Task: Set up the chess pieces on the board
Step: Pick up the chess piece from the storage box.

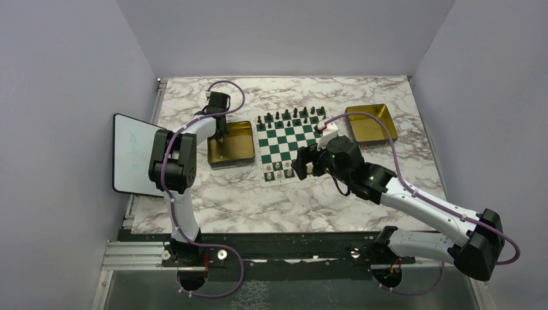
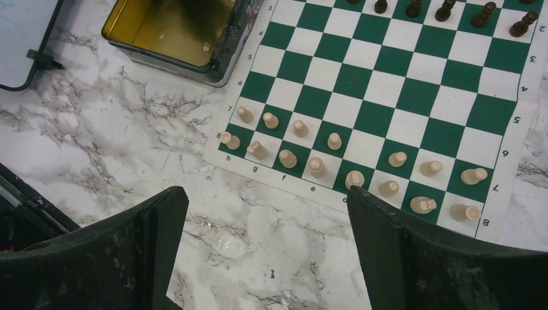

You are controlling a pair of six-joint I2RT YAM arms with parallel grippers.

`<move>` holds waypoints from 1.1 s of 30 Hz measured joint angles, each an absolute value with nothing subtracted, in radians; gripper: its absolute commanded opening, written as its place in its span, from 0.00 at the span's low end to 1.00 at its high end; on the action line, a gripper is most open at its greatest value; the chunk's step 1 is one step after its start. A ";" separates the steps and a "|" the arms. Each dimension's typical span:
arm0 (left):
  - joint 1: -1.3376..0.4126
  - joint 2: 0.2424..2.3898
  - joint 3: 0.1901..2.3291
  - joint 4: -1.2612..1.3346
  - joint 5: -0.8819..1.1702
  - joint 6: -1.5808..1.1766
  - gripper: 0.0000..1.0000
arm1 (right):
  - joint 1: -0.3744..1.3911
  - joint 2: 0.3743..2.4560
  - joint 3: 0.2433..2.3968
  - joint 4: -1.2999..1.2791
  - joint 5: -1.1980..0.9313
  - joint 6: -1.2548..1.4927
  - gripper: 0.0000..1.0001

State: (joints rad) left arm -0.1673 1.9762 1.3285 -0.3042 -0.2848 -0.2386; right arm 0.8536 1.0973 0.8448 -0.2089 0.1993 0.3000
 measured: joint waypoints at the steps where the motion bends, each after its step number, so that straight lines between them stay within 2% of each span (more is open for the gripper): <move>1: -0.165 1.976 1.328 -0.305 -0.285 -0.236 0.11 | 0.854 1.098 0.845 -0.209 0.197 0.301 0.98; 10: -0.138 1.976 1.334 -0.323 -0.285 -0.207 0.00 | 0.854 1.098 0.845 -0.208 0.192 0.314 0.98; 33: -0.119 1.948 1.336 -0.422 -0.284 -0.207 0.00 | 0.854 1.098 0.830 -0.178 0.172 0.322 0.98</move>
State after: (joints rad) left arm -0.1188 1.9480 1.3357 -0.4217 -0.2840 -0.2070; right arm 0.8536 1.0977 0.8299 -0.1783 0.1722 0.3222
